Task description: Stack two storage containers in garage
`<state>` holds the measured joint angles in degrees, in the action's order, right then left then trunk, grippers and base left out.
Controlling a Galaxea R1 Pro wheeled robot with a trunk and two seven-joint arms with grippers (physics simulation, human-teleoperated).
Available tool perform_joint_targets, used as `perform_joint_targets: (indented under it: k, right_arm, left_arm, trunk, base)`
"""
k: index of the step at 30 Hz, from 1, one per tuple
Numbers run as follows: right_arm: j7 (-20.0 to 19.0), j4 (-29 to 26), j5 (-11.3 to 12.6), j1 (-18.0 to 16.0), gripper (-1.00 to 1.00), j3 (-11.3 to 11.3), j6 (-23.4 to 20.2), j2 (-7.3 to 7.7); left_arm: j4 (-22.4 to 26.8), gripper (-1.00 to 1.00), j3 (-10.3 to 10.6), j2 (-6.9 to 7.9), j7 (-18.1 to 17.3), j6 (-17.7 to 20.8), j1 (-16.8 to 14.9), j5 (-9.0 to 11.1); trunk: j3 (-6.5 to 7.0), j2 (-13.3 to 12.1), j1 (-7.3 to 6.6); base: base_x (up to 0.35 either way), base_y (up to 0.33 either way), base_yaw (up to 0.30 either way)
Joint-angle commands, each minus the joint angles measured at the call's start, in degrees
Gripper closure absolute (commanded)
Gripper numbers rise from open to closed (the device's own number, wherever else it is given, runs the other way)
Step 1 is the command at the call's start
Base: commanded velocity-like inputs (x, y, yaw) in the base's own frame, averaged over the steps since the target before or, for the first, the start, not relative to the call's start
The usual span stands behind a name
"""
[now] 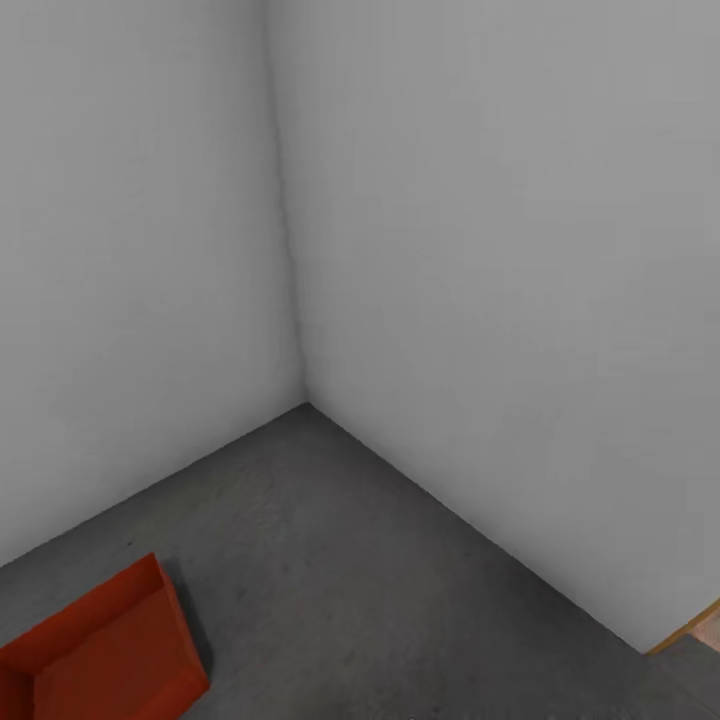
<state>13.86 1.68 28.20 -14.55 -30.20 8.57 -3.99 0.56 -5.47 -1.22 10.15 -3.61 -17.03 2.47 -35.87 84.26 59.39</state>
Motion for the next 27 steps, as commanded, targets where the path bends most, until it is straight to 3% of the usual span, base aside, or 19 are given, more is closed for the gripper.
perform_joint_targets:
  k: [1, 27]
  right_arm:
    - [0.03, 0.17, 0.54, -0.08, -1.00, -0.47, 0.29, -0.05]
    - [0.03, 0.17, 1.00, 0.04, -1.00, -0.47, 0.56, -0.14]
  left_arm:
    - [-0.03, -1.00, -0.39, -0.01, 0.04, -0.26, -0.02, 0.26]
    - [-0.03, -1.00, -0.40, -0.01, 0.04, -0.26, -0.02, 0.26]
  trunk:
    - [-0.05, 0.02, 0.00]
    - [0.33, 0.02, 0.00]
  base:
    - [0.000, 0.000, -0.300]
    - [0.000, 0.000, -0.299]
